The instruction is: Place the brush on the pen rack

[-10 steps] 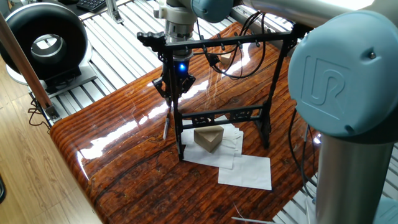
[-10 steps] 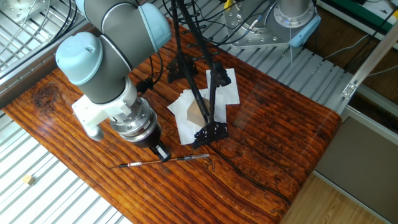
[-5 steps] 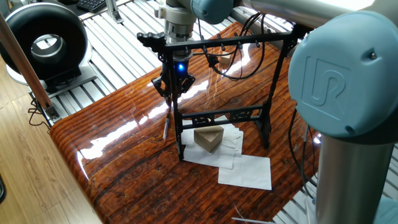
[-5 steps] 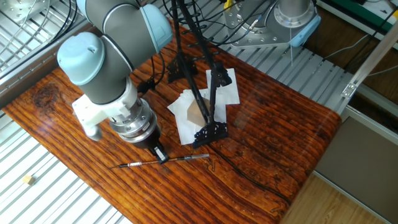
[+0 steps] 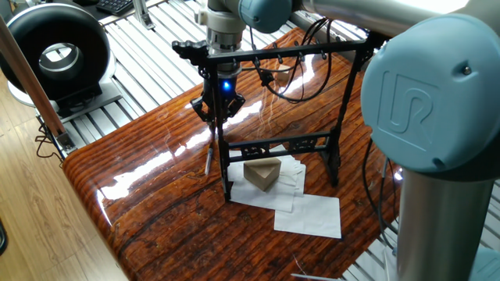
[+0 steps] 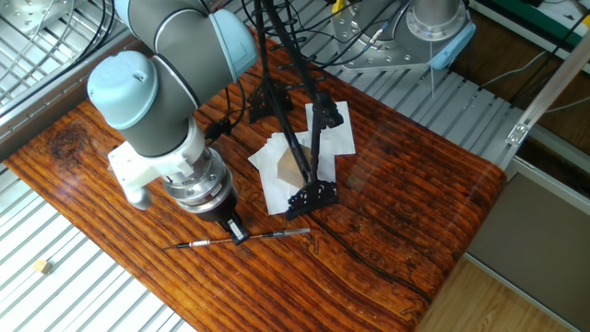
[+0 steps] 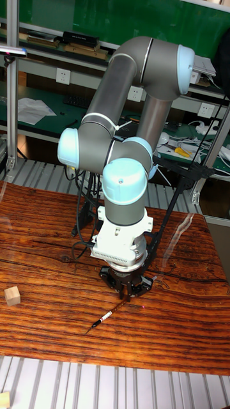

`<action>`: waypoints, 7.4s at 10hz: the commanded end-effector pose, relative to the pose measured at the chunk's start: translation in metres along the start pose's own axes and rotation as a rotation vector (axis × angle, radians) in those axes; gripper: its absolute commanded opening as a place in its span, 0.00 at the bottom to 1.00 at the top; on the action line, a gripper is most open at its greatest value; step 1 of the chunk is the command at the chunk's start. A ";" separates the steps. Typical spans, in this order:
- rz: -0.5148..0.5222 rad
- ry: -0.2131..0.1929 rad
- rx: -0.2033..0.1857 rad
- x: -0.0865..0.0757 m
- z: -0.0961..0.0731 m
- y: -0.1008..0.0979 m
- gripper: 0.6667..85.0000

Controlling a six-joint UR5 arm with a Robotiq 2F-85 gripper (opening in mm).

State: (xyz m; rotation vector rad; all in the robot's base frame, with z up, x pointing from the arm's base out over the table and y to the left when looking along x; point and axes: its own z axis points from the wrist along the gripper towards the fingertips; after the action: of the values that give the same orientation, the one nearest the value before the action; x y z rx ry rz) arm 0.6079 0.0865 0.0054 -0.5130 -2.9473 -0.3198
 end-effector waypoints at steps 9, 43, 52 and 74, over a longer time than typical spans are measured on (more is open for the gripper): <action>0.108 -0.023 0.036 -0.007 -0.002 -0.003 0.18; 0.147 0.019 0.057 0.000 -0.016 0.013 0.00; 0.165 -0.032 0.036 -0.009 -0.034 0.023 0.00; -0.067 -0.140 -0.009 -0.017 -0.090 0.052 0.00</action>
State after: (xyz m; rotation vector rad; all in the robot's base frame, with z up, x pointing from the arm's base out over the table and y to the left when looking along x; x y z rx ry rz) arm 0.6449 0.1053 0.0926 -0.4920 -3.0769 -0.2874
